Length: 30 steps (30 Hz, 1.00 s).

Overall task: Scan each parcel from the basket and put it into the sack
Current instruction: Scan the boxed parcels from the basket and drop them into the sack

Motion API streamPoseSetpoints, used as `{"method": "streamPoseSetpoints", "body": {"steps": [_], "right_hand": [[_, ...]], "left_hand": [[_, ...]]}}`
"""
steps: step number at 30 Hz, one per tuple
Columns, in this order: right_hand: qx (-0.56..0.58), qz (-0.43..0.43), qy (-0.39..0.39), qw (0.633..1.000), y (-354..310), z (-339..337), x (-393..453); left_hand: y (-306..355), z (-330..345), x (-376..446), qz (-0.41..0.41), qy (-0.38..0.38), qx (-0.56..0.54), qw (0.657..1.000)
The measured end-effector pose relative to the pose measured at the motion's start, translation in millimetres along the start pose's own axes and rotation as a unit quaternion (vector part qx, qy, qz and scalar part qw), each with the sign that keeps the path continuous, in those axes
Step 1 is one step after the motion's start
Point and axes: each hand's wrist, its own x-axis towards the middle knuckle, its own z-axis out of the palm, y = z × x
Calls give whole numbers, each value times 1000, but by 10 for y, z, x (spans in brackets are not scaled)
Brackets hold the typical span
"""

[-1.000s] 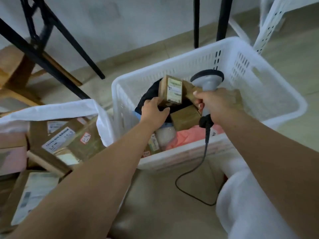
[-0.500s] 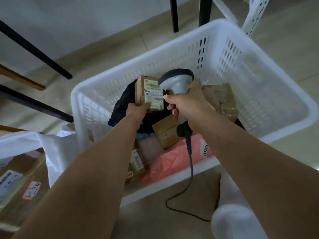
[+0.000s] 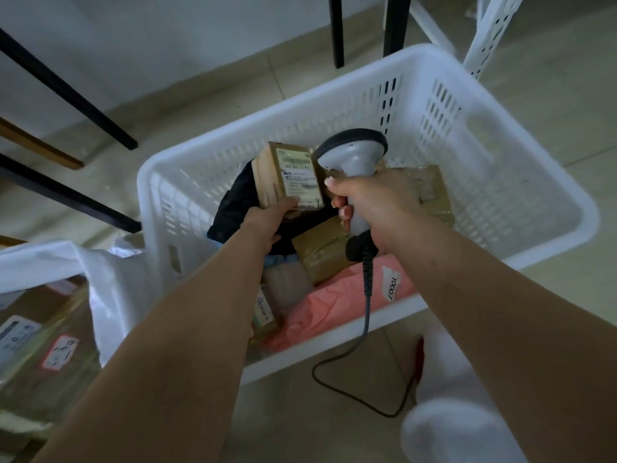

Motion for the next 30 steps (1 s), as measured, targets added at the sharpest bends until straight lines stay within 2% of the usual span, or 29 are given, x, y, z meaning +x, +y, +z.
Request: {"method": "streamPoseSetpoints", "body": {"steps": [5,10,15,23,30], "right_hand": [[61,-34,-12,998,-148,5,-356],[114,-40,-85,989,-142,217,-798],[174,-17,-171,970,43,667,-1474],[22,-114,-277,954,-110,1345,-2911],[-63,-164,-314,933,-212,1568,-3719]], "left_hand": [[84,-361,-614,56,20,-64,996],[232,-1191,-1446,139,3,-75,987],[85,-2039,-2200,178,51,-92,978],[-392,-3028,-3160,202,150,-109,962],[-716,-3589,-3731,200,195,-149,948]]}}
